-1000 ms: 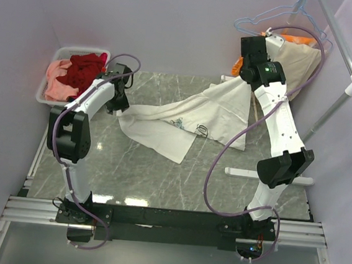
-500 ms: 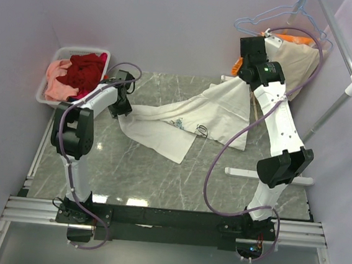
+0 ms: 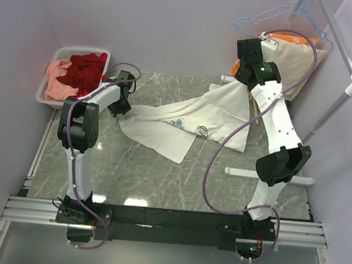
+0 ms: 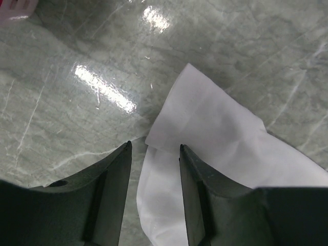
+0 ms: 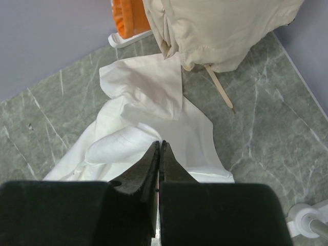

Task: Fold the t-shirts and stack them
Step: Flatten the tshirt out

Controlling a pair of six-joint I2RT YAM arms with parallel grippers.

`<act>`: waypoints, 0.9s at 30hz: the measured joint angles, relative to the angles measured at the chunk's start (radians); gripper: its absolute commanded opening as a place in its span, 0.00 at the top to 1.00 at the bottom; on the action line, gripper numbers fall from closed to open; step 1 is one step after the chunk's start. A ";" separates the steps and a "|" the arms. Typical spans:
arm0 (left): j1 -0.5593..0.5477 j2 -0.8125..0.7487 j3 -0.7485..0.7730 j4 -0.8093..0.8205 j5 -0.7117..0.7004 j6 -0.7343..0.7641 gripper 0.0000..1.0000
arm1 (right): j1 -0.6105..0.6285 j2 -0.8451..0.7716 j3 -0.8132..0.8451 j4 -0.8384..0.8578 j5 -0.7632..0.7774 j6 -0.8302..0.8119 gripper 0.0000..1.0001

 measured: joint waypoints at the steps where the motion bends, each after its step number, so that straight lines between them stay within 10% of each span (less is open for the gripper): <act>1: 0.002 0.003 0.000 0.000 0.000 -0.002 0.51 | 0.000 0.003 0.000 0.000 -0.002 0.000 1.00; 12: 0.026 0.039 -0.003 0.055 0.014 -0.004 0.55 | -0.008 0.047 0.010 -0.012 -0.011 -0.007 1.00; 27: 0.034 0.046 -0.001 0.100 0.047 -0.003 0.86 | -0.012 0.054 0.013 -0.031 -0.014 -0.006 1.00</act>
